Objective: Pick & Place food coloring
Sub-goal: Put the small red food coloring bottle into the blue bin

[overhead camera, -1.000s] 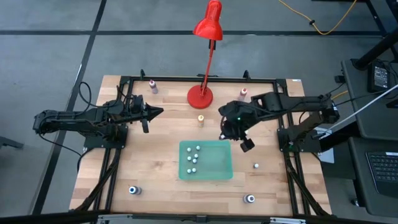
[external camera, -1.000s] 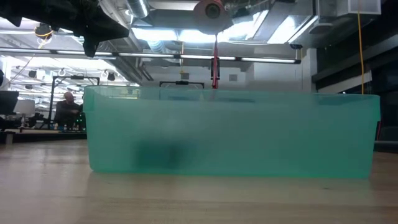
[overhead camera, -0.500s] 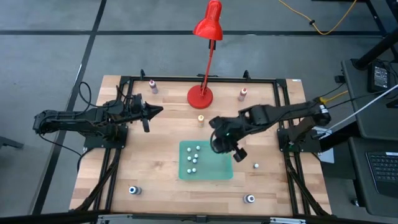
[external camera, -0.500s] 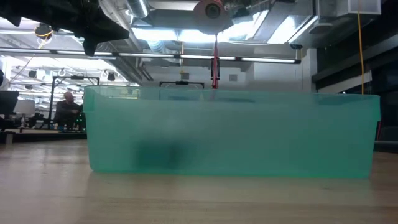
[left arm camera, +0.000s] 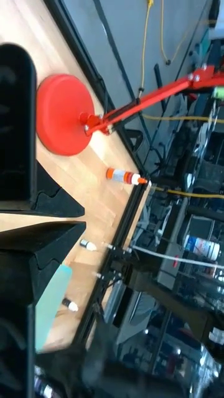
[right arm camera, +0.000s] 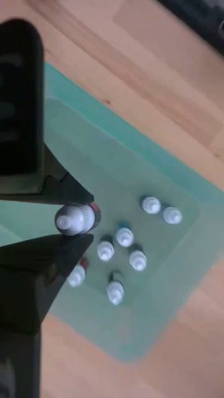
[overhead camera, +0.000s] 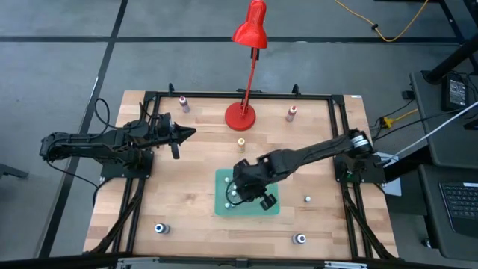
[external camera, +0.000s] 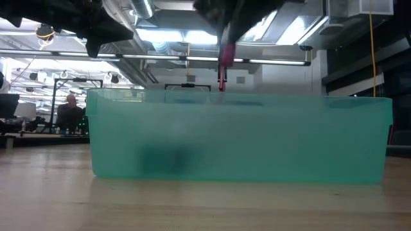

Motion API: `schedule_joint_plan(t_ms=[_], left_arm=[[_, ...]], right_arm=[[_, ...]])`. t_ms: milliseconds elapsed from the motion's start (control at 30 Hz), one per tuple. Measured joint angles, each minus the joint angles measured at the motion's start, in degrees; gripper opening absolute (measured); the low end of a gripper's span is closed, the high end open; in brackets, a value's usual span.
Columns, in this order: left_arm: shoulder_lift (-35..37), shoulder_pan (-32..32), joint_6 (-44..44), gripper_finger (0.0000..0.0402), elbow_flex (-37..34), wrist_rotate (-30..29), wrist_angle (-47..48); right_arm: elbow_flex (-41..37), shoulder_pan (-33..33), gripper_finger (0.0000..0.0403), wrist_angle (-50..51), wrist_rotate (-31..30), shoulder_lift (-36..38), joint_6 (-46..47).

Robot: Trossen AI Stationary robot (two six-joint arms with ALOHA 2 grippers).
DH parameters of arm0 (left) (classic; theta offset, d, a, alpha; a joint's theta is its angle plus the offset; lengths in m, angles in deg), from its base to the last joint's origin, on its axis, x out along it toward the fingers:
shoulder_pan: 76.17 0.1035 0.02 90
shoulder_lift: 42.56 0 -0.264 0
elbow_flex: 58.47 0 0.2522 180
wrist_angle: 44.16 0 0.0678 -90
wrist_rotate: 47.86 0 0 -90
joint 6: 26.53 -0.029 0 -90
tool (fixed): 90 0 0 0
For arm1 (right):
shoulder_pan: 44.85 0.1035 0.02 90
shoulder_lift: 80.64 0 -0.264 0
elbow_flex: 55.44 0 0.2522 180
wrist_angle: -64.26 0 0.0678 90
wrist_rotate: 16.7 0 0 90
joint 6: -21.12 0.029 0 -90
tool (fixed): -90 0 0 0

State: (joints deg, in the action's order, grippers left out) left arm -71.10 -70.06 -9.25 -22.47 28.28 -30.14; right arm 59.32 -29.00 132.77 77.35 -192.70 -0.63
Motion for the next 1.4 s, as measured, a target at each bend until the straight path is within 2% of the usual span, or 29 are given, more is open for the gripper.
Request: schedule_joint_plan(t_ms=[367,700,1400], left_arm=[[0.0,-0.02,-0.05,0.0018,0.0,4.97,0.8],[0.0,-0.02,-0.05,0.0017,0.02,5.0,3.41],[0.04,0.0,-0.07,0.0018,0.02,4.93,4.32]], right_arm=[[0.0,0.03,0.0073,-3.43,-0.02,-5.84,7.07],[-0.05,0.05,0.0073,-8.1,0.0,-8.83,10.27],[-0.11,0.05,0.0074,-9.6,-0.02,-14.49,12.49]])
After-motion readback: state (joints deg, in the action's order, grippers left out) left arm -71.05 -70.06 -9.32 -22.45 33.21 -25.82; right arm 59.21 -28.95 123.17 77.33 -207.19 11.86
